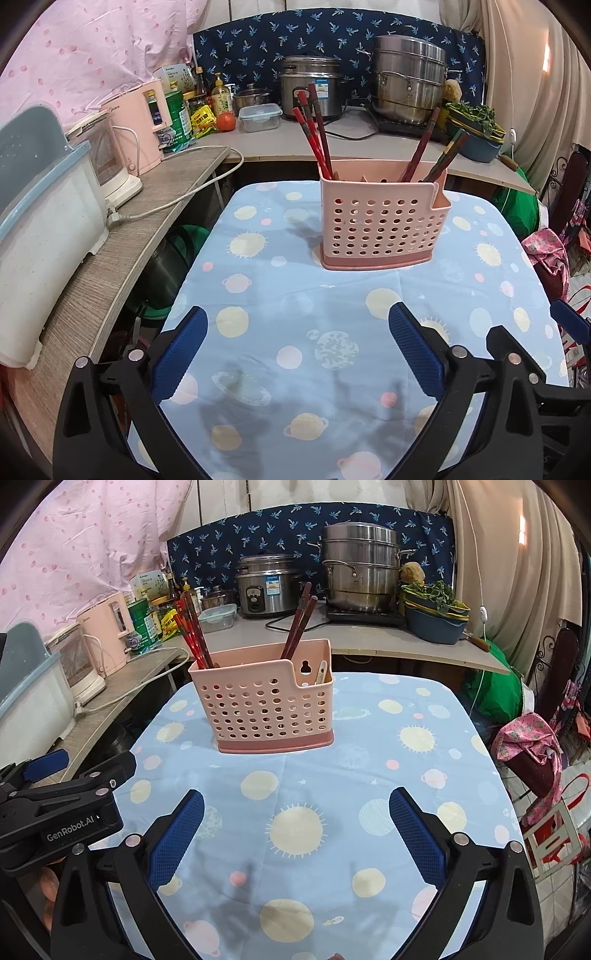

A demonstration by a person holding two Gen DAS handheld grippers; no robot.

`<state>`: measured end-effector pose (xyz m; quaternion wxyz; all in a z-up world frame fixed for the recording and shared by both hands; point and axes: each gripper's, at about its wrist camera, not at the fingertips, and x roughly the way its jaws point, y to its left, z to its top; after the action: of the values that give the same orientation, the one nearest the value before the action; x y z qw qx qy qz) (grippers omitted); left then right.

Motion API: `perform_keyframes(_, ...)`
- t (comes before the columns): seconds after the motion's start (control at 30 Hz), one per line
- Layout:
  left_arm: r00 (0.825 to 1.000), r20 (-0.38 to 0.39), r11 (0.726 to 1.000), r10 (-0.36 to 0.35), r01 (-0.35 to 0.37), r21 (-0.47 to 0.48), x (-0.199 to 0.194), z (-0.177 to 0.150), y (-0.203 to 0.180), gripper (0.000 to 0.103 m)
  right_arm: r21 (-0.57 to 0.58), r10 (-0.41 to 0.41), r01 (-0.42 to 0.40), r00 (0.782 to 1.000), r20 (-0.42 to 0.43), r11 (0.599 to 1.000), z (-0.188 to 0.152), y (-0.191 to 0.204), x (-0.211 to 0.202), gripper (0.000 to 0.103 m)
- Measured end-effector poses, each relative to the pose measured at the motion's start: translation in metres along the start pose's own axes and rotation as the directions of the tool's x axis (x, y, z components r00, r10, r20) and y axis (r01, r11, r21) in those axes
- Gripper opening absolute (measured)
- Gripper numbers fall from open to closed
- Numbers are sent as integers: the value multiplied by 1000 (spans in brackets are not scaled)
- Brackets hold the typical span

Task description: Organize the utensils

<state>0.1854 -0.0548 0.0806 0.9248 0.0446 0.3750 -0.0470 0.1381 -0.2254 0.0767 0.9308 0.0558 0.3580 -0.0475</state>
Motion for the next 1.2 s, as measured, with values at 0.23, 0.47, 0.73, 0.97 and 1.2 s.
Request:
perform_keyframes(0.23, 1000, -5, 1000, 10, -10, 1, 2, -2, 0, 94, 16, -7, 7, 1000, -8, 1000, -1, -4, 2, 97)
perform_keyframes(0.47, 1000, -3, 1000, 20, -20, 8, 3, -2, 0, 94, 15, -15, 15, 1000, -10, 1000, -1, -5, 3, 97)
perform_keyframes(0.73, 1000, -5, 1000, 29, -28, 9, 4, -4, 2, 94, 8, -18, 19, 1000, -20, 1000, -1, -3, 3, 97)
perform_keyframes(0.97, 999, -7, 999, 34, -34, 9, 4, -5, 1, 94, 9, -22, 22, 1000, -17, 1000, -1, -3, 3, 97)
perform_keyframes(1.2, 999, -2, 999, 39, -39, 8, 3, -6, 1, 94, 8, -21, 21, 1000, -17, 1000, -1, -3, 3, 97)
